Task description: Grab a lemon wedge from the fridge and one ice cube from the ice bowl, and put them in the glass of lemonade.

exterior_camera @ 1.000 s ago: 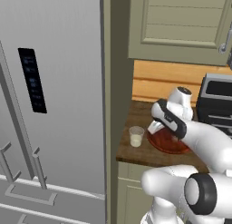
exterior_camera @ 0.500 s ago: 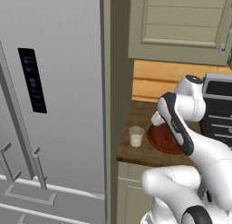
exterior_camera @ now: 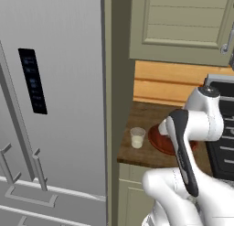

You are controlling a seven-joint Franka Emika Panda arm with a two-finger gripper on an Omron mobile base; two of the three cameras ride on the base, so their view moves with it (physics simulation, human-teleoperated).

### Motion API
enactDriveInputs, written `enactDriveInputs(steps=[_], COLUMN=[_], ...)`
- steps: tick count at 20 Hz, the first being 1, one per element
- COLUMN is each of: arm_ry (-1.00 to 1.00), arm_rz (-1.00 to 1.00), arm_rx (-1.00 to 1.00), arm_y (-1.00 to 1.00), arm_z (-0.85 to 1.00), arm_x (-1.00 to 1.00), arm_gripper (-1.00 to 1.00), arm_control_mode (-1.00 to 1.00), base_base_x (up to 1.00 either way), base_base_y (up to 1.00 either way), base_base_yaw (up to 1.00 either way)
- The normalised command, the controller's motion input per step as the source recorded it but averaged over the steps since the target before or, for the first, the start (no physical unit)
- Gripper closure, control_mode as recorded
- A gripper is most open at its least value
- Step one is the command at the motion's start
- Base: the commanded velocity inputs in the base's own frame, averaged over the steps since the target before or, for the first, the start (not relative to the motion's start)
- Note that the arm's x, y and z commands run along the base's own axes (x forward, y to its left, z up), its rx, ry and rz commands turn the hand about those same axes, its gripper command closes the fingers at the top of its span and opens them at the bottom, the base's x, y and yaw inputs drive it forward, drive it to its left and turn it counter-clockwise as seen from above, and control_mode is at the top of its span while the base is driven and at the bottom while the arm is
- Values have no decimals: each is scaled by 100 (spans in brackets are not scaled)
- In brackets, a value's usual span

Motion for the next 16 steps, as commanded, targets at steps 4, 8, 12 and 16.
enactDriveInputs(steps=[4, 8, 12, 16], arm_ry=[-23, -18, -1, 0], arm_rz=[-28, -11, -4, 0], arm_rx=[5, 0, -1, 0], arm_y=[8, 9, 1, 0], arm_z=[58, 56, 15, 0], arm_x=[-65, -48, 0, 0], arm_gripper=[-100, -100, -100, -100], arm_control_mode=[-100, -100, -100, -100], base_base_x=[0, 0, 0, 0], base_base_y=[0, 0, 0, 0], base_base_yaw=[0, 0, 0, 0])
